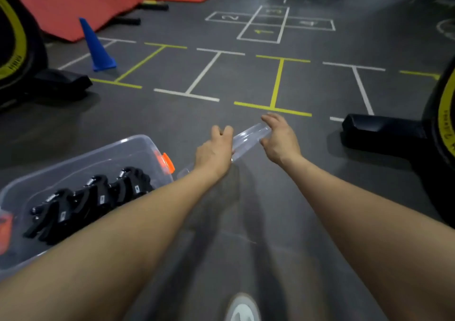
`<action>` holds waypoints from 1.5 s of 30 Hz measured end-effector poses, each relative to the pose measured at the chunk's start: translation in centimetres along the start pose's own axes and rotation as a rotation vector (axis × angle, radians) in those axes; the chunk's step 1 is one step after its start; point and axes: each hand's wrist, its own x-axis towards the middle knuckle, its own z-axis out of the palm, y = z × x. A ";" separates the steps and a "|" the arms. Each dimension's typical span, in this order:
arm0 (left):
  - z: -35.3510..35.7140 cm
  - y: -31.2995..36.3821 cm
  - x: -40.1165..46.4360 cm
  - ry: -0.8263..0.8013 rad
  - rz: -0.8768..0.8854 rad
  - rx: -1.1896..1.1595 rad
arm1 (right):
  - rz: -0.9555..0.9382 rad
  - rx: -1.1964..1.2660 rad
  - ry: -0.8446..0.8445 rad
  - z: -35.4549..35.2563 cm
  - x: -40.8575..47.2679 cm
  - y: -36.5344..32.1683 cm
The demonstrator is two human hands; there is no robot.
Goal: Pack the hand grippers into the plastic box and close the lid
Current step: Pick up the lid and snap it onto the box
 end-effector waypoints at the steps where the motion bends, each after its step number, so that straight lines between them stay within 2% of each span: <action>1: -1.5 -0.4 0.0 0.039 -0.029 -0.043 | -0.029 0.010 0.011 -0.7 0.1 -1.5; 4: -5.1 -3.2 -0.2 0.169 -0.278 -0.309 | -0.034 -0.003 0.021 -1.2 0.2 -5.5; 6: -6.5 -6.7 -0.7 0.239 -0.455 -0.530 | 0.004 0.004 -0.031 -0.4 0.0 -7.7; 9: -8.0 -12.1 -2.5 0.340 -0.599 -0.853 | 0.051 0.045 -0.132 1.8 -0.7 -10.6; 16: -9.7 -24.5 -8.7 0.537 -0.903 -1.202 | 0.155 0.000 -0.298 10.2 -2.6 -15.7; 19: -10.2 -29.3 -11.3 0.620 -1.046 -1.294 | 0.196 -0.019 -0.297 14.4 -2.6 -17.2; 23: -10.2 -34.8 -14.8 0.736 -1.218 -1.328 | 0.358 -0.162 -0.184 18.8 -2.3 -17.6; 26: -9.4 -38.6 -17.0 0.743 -1.277 -1.313 | 0.453 -0.165 -0.206 21.4 -1.7 -17.1; 30: -7.7 -41.6 -18.1 0.674 -1.300 -1.302 | 0.326 -0.092 -0.293 24.6 -1.0 -17.0; 33: -6.3 -42.4 -17.3 0.563 -1.267 -1.276 | 0.266 -0.165 -0.235 25.4 -0.8 -17.1; 38: -3.9 -43.5 -16.5 0.405 -1.289 -0.940 | 0.258 -0.216 -0.216 25.4 -0.1 -17.1; 45: -1.7 -43.8 -16.1 0.355 -1.222 -0.679 | 0.293 -0.189 -0.225 25.7 0.1 -16.3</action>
